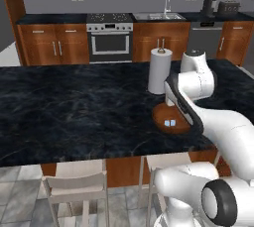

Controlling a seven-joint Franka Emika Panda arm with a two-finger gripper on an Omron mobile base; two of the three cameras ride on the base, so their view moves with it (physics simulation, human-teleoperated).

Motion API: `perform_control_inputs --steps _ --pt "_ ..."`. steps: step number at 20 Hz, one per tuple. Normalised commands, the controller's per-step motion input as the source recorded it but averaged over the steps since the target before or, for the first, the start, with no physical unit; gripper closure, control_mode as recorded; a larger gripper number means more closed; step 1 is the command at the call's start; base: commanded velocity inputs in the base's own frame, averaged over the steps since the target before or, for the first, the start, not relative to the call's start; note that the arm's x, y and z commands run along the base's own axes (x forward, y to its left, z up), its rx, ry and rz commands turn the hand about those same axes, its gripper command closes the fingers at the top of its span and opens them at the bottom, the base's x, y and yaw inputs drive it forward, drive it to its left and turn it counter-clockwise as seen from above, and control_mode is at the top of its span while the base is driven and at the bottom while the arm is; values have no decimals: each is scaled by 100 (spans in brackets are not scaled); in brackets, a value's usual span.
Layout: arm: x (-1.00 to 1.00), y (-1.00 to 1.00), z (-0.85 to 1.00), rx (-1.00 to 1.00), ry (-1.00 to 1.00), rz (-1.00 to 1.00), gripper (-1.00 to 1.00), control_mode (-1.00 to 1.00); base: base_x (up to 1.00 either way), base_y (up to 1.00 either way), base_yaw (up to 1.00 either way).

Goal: Open the fridge, grab two sodas, and place both sodas inside the bowl with ice on the dining counter.

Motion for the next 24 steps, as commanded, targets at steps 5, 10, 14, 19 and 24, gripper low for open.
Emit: perform_control_inputs --steps 5,10,14,19,24 --pt "43 -4 -42 0 17 5 100 -100 0 0 0" --pt "24 -8 -33 0 1 3 100 -100 0 0 0" --pt "34 -18 -32 0 0 3 100 -100 0 0 0" --pt "32 -18 -32 1 0 2 100 -100 0 0 0" --pt "48 -11 -29 0 6 1 100 -100 0 0 0"
